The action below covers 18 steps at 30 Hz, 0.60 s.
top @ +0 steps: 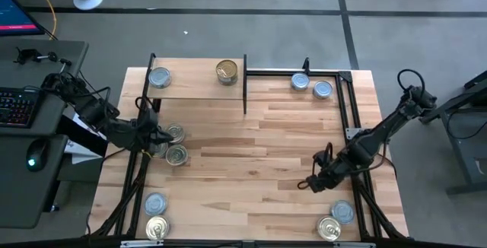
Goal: Stack canned seafood by type on shelf
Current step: Adjust the green tuna cans on the shelf
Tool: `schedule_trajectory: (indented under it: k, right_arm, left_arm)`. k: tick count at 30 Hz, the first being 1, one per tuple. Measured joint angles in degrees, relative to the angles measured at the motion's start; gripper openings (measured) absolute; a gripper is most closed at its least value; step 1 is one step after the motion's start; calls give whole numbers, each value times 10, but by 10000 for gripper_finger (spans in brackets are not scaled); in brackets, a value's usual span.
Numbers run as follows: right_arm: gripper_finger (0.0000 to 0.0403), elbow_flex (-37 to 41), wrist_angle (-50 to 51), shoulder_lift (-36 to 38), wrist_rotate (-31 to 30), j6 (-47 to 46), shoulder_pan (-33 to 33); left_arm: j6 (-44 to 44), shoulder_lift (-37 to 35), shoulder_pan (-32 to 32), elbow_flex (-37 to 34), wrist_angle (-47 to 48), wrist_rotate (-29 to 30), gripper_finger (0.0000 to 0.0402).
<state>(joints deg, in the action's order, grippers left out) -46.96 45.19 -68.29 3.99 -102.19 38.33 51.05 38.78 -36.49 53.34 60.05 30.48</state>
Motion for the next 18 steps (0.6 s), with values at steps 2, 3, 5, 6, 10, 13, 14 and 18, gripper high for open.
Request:
schedule_trajectory:
  k: [2,3,5,6,10,13,14,18]
  right_arm:
    - [270,0,0,0,-8,22,-9]
    - [270,0,0,0,-10,34,-13]
    - [270,0,0,0,-16,48,-22]
    - [270,0,0,0,-19,55,-25]
    - [270,0,0,0,-25,78,-37]
    - [270,0,-2,0,-27,82,-45]
    - [270,0,-7,0,-39,82,-49]
    - [270,0,-151,1,-185,132,-104]
  left_arm:
    - [23,1,0,0,-1,1,0]
    - [34,2,0,0,-3,1,0]
    - [49,2,0,0,-8,1,0]
    - [53,3,0,0,-11,1,0]
    - [53,4,0,0,-20,2,0]
    - [53,5,2,0,-24,5,0]
    - [53,5,3,0,-28,9,0]
    - [29,6,18,0,-64,50,0]
